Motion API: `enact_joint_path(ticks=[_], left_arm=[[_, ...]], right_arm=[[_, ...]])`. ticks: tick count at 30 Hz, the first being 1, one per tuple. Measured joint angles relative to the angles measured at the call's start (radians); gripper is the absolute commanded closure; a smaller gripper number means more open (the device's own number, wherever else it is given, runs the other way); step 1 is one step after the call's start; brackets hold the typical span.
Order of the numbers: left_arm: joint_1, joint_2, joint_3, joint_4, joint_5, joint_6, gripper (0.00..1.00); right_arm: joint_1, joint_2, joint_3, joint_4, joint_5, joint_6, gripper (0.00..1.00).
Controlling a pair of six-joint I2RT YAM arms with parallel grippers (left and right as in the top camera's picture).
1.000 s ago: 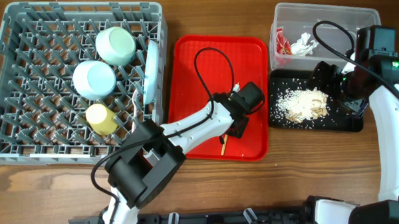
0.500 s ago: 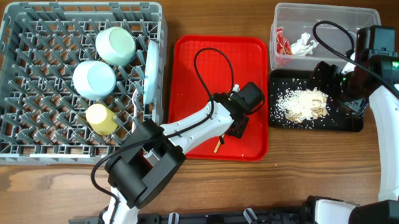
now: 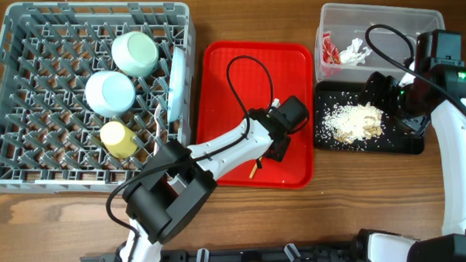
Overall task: Sort waste into correct bins and load items into the dishwasher rack
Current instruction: 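Grasp the chopstick with the left gripper and lift it, then carry the chopstick into the rack and insert it upright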
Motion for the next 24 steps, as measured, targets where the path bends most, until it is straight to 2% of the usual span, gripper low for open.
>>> enact_joint_path(ticks=[8,17,24], left_arm=[[0.072,-0.069,0.0,-0.03,0.001,0.001,0.96],[0.243,-0.38,0.002,-0.168,0.018,0.026,0.96],[0.406,-0.616,0.003,-0.248,0.147,0.113,0.96]], right_arm=[[0.0,0.0,0.0,-0.006,0.0,0.0,0.0],[0.0,0.0,0.0,-0.006,0.0,0.0,0.0],[0.0,0.0,0.0,-0.006,0.0,0.0,0.0]])
